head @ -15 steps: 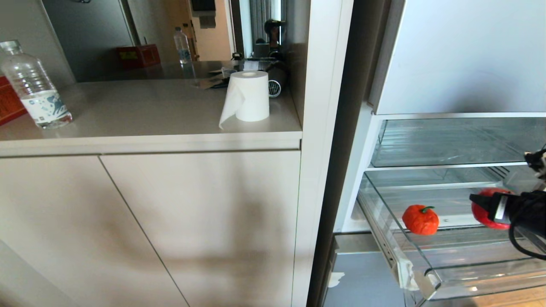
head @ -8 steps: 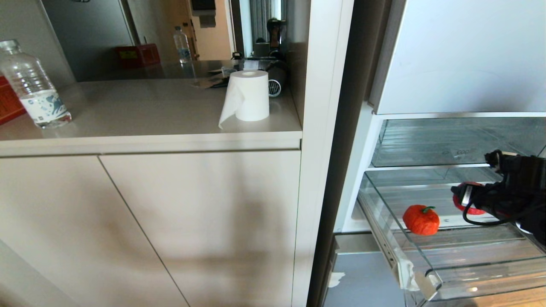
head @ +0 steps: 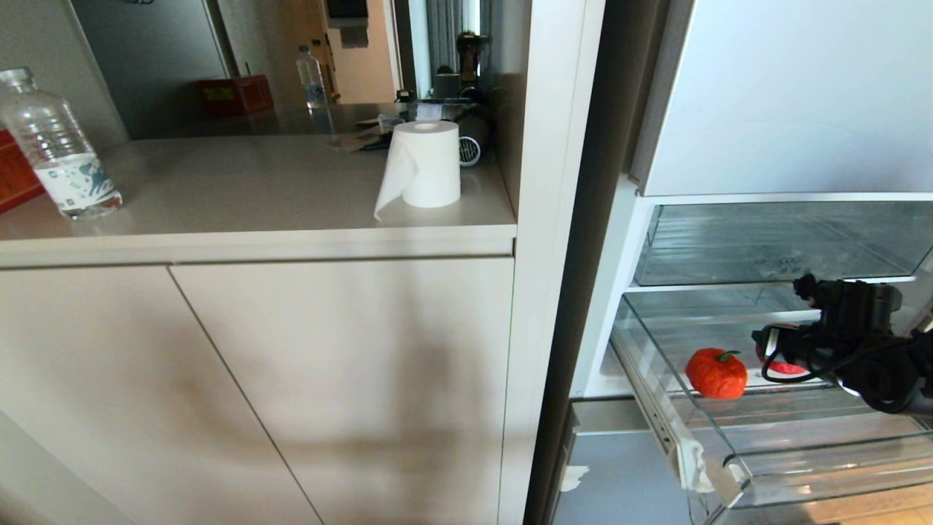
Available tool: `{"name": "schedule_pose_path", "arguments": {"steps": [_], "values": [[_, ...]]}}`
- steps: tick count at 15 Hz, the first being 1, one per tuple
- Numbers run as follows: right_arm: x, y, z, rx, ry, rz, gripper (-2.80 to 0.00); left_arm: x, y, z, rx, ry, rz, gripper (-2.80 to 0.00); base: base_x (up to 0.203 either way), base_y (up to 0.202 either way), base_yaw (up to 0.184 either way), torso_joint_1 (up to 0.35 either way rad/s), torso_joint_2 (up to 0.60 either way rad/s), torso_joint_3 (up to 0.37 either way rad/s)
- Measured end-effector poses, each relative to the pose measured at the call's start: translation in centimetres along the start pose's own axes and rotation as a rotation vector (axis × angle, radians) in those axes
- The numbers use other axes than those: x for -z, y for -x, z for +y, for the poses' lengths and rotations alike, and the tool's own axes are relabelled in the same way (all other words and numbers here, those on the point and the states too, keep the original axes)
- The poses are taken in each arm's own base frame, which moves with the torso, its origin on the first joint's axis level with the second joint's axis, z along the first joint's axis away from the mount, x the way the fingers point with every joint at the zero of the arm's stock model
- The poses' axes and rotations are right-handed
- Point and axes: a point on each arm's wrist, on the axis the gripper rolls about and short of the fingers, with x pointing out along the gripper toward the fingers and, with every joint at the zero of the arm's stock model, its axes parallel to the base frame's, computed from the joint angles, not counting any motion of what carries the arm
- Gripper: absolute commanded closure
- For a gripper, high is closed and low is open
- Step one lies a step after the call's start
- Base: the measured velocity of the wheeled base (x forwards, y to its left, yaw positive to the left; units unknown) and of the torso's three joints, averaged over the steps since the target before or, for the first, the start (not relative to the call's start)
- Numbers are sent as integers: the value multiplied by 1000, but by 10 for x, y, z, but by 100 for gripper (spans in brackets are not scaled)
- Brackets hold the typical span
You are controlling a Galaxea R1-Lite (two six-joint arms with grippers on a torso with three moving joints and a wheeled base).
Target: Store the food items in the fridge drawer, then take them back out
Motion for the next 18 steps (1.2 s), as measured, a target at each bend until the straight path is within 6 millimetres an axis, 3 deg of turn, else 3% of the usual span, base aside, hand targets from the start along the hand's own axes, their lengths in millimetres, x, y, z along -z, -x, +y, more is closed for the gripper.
{"name": "schedule_pose_path", "arguments": {"steps": [10, 13, 17, 18], "values": [[-6, 16, -10, 13, -29, -49, -280, 0, 0, 0, 0, 0, 0, 0, 0, 0, 0, 0, 0, 0], [-17, 34, -12, 7, -29, -88, -280, 0, 0, 0, 0, 0, 0, 0, 0, 0, 0, 0, 0, 0], [-25, 73, -17, -6, -30, -136, -280, 0, 0, 0, 0, 0, 0, 0, 0, 0, 0, 0, 0, 0], [-26, 83, -19, -13, -30, -148, 0, 0, 0, 0, 0, 0, 0, 0, 0, 0, 0, 0, 0, 0]]}}
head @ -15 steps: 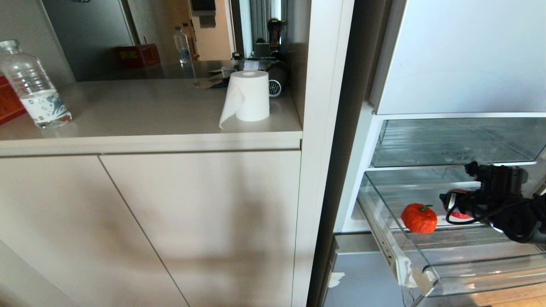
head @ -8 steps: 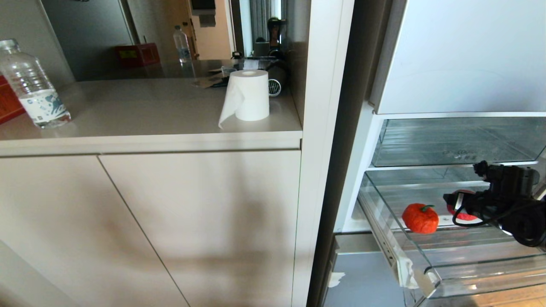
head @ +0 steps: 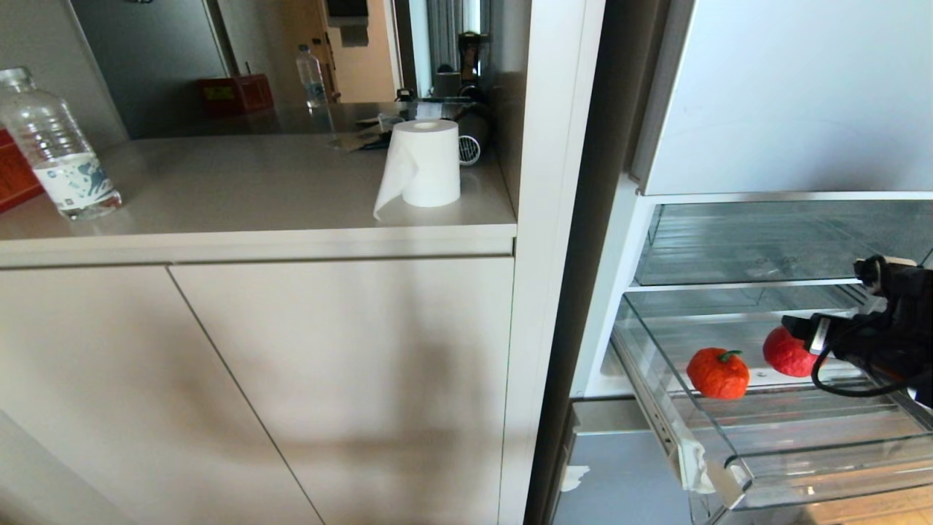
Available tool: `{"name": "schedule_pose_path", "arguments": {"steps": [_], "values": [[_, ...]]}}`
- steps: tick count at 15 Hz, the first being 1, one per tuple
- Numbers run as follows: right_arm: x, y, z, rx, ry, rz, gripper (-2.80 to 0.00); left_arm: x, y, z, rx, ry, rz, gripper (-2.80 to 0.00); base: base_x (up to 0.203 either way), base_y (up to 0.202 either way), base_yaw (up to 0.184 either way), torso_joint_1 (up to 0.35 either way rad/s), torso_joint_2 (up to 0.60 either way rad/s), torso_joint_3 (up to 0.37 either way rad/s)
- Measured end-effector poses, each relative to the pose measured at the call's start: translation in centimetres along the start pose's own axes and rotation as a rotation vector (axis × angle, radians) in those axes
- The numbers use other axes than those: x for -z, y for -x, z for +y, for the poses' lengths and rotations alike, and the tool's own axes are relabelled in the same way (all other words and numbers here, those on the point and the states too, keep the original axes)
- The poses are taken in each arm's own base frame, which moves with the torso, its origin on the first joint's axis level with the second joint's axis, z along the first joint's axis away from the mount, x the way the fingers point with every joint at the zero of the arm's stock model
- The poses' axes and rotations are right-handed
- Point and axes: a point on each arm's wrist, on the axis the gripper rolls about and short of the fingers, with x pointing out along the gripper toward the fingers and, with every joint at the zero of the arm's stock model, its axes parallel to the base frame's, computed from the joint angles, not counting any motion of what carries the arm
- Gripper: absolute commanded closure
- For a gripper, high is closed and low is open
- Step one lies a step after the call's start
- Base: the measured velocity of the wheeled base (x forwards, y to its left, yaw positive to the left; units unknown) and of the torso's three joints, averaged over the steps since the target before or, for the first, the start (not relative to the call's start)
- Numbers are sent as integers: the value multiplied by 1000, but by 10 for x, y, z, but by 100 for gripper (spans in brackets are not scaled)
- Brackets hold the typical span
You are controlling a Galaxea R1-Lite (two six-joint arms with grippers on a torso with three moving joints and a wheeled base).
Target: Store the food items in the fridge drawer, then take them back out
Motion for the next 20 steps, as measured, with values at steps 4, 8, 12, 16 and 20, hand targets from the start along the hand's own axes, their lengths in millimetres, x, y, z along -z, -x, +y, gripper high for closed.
{"name": "schedule_pose_path", "arguments": {"steps": [4, 8, 12, 16, 20], "values": [[-15, 46, -6, -17, -12, -69, 0, 0, 0, 0, 0, 0, 0, 0, 0, 0, 0, 0, 0, 0], [-25, 108, -16, -21, -41, -135, 0, 0, 0, 0, 0, 0, 0, 0, 0, 0, 0, 0, 0, 0], [-23, 172, -46, 60, -110, -130, 0, 0, 0, 0, 0, 0, 0, 0, 0, 0, 0, 0, 0, 0], [-6, 203, -88, 223, -254, -113, 0, 0, 0, 0, 0, 0, 0, 0, 0, 0, 0, 0, 0, 0], [17, 223, -119, 240, -380, -104, 0, 0, 0, 0, 0, 0, -1, 0, 0, 0, 0, 0, 0, 0]]}}
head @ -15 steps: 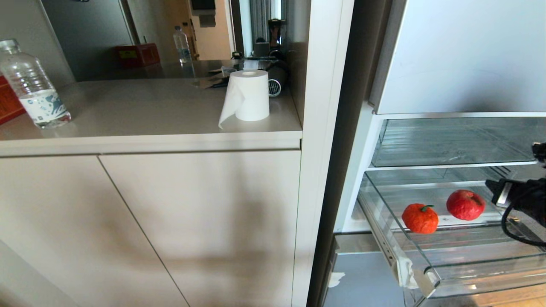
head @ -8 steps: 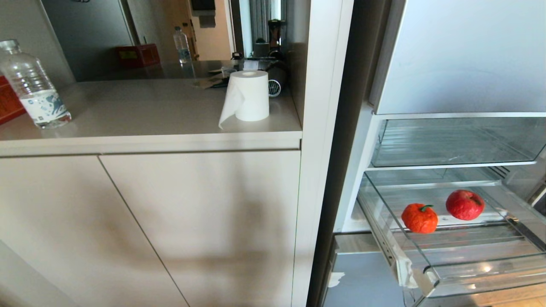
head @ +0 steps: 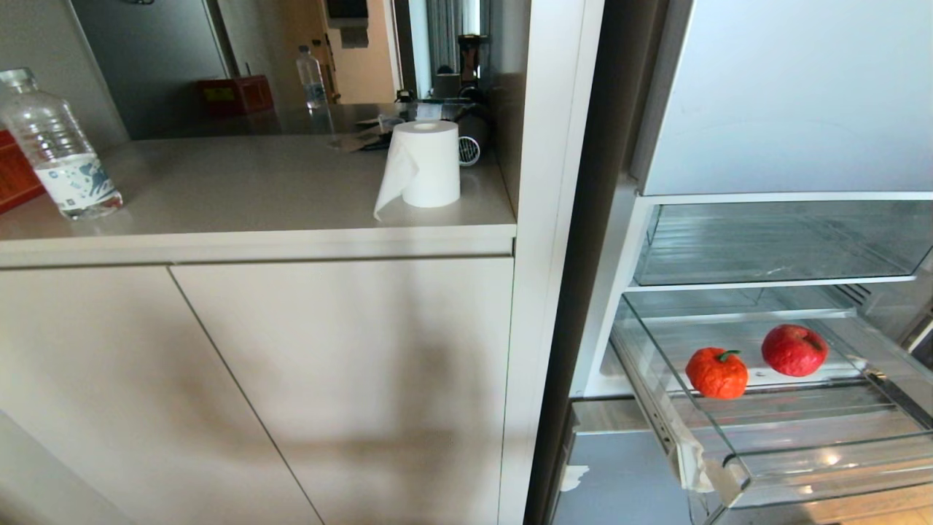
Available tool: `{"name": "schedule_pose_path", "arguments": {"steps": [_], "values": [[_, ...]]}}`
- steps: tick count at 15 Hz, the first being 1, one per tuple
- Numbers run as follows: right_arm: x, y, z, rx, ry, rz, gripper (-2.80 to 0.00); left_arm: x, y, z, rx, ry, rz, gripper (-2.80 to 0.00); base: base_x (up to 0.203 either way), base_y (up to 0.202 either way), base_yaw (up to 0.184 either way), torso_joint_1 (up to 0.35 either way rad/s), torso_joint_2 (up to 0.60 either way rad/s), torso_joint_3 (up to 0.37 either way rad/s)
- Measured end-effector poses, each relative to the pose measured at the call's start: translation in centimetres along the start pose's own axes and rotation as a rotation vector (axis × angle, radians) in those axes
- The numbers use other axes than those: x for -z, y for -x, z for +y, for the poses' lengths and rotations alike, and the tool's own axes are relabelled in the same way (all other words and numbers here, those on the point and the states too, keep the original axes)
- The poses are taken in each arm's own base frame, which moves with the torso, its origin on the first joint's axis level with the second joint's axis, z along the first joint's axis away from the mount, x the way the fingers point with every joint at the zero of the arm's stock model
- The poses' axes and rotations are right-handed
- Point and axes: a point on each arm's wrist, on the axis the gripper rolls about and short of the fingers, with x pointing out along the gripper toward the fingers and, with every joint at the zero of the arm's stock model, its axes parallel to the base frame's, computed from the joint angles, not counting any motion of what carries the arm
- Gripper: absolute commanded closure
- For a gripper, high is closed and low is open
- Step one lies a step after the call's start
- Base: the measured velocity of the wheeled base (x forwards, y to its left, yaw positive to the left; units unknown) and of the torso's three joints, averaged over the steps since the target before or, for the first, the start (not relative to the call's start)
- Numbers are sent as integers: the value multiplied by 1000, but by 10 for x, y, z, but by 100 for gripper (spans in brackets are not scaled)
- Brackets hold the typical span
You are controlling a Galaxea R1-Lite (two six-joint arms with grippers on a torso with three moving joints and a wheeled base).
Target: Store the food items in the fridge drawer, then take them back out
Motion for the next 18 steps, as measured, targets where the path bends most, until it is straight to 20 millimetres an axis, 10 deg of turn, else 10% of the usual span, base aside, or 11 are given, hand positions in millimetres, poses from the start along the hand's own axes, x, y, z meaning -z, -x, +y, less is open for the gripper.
{"name": "schedule_pose_path", "arguments": {"steps": [8, 18], "values": [[35, -45, -39, 19, -82, 247, 0, 0, 0, 0, 0, 0, 0, 0, 0, 0, 0, 0, 0, 0], [56, -122, -12, -208, 27, 402, 0, 0, 0, 0, 0, 0, 0, 0, 0, 0, 0, 0, 0, 0]]}}
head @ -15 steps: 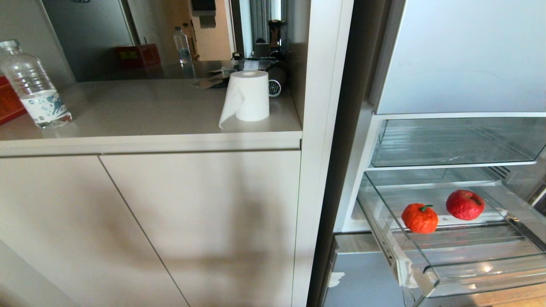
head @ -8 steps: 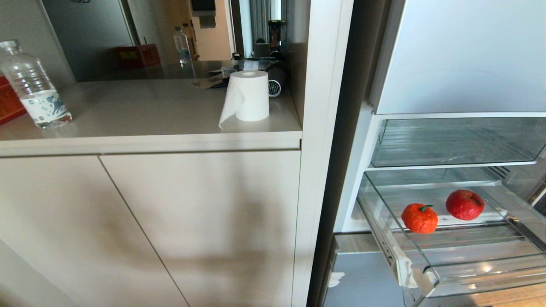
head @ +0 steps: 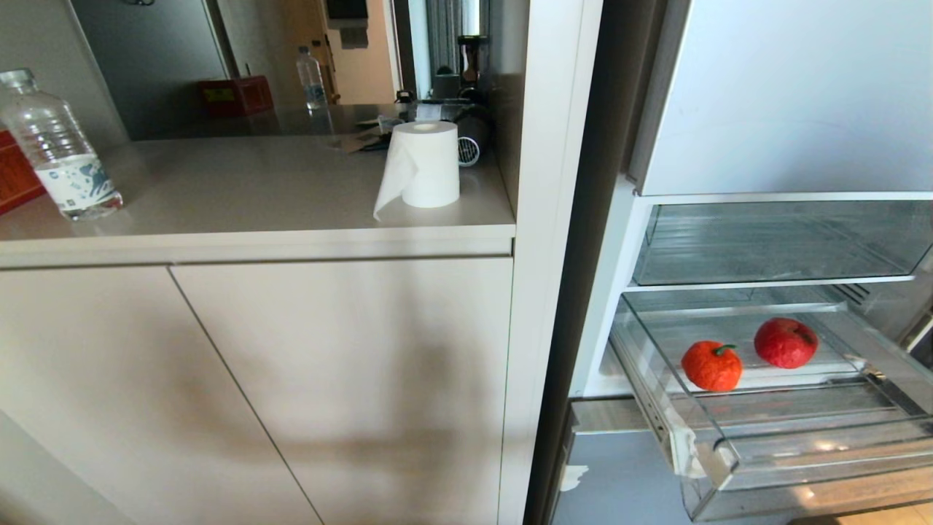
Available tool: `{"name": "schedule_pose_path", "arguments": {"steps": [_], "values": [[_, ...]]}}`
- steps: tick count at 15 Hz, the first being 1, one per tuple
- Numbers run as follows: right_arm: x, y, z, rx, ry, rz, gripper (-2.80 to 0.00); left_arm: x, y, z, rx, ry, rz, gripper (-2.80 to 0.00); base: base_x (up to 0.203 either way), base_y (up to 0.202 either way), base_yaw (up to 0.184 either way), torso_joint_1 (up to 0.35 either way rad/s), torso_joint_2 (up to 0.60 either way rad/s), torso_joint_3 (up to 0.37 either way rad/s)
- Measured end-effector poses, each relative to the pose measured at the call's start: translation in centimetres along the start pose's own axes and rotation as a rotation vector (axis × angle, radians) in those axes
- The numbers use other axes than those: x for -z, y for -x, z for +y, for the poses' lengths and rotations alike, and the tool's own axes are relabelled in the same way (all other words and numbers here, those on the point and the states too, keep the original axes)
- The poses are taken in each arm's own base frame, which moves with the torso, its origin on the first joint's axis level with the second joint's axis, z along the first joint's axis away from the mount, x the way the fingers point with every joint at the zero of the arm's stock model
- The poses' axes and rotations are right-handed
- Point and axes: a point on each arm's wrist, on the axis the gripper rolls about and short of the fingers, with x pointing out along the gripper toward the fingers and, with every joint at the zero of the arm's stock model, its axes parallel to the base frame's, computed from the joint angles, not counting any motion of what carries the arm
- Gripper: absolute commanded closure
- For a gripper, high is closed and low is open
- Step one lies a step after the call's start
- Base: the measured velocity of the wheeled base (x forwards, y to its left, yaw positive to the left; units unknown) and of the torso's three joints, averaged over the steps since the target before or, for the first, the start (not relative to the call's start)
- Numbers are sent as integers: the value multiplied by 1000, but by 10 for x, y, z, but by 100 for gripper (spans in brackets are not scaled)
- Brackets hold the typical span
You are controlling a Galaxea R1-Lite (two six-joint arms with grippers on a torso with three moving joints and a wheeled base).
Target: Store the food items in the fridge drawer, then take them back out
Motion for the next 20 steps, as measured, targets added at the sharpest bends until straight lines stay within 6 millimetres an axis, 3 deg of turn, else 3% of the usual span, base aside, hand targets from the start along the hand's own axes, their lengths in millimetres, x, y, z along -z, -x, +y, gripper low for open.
{"name": "schedule_pose_path", "arguments": {"steps": [6, 11, 14, 17, 20], "values": [[-26, -60, 19, -145, 81, 14, 0, 0, 0, 0, 0, 0, 0, 0, 0, 0, 0, 0, 0, 0], [-30, -123, 65, -330, 98, 28, 0, 0, 0, 0, 0, 0, 0, 0, 0, 0, 0, 0, 0, 0], [-38, -150, 84, -406, 19, -19, 0, 0, 0, 0, 0, 0, 0, 0, 0, 0, 0, 0, 0, 0], [-45, -163, 87, -420, -38, -27, 0, 0, 0, 0, 0, 0, 0, 0, 0, 0, 0, 0, 0, 0], [-42, -160, 81, -405, -74, -12, 0, 0, 0, 0, 0, 0, 0, 0, 0, 0, 0, 0, 0, 0]]}}
